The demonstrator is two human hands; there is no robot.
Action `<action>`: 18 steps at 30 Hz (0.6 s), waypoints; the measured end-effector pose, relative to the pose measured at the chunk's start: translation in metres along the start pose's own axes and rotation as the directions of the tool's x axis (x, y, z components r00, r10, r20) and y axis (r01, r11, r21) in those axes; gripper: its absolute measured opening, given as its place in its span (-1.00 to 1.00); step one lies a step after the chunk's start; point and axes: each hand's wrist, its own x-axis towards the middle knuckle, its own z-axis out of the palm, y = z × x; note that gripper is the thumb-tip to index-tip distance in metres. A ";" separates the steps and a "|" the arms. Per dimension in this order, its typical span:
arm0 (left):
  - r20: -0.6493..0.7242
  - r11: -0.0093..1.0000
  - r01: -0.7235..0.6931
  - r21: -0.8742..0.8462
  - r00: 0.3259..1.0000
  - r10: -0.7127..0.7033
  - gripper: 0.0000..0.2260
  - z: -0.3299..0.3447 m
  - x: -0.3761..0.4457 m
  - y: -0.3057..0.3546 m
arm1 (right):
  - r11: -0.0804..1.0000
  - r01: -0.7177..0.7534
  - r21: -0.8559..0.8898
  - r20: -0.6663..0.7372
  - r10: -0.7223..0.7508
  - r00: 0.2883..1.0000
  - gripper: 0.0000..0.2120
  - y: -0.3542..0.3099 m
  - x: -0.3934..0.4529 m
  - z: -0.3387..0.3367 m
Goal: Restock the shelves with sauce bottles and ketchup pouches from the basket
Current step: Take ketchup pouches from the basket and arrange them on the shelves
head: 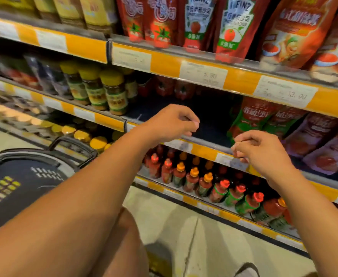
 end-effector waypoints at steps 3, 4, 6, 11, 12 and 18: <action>-0.122 1.000 0.024 0.002 0.992 -0.023 -0.91 -0.060 -0.062 -0.026 | 0.971 0.176 -0.163 0.159 -0.150 0.976 -0.92 -0.025 -0.018 0.043; -0.168 0.999 0.051 -0.019 0.984 -0.053 -0.90 -0.081 -0.086 -0.042 | 0.950 0.236 -0.203 0.205 -0.194 0.959 -0.91 -0.034 -0.027 0.059; -0.263 0.990 0.130 -0.049 0.955 -0.139 -0.90 -0.123 -0.140 -0.083 | 0.911 0.332 -0.244 0.307 -0.252 0.918 -0.88 -0.048 -0.045 0.092; -0.522 0.907 0.389 -0.160 0.747 -0.412 -0.95 -0.192 -0.270 -0.203 | 0.873 0.448 -0.191 0.544 -0.286 0.789 -0.86 -0.080 -0.087 0.163; -0.551 0.878 0.443 -0.183 0.693 -0.464 -0.94 -0.198 -0.291 -0.225 | 0.857 0.478 -0.190 0.574 -0.298 0.763 -0.87 -0.087 -0.093 0.176; -0.511 0.673 0.698 -0.244 0.497 -0.701 -0.89 -0.191 -0.376 -0.329 | 0.806 0.587 -0.077 0.745 -0.345 0.572 -0.88 -0.152 -0.122 0.259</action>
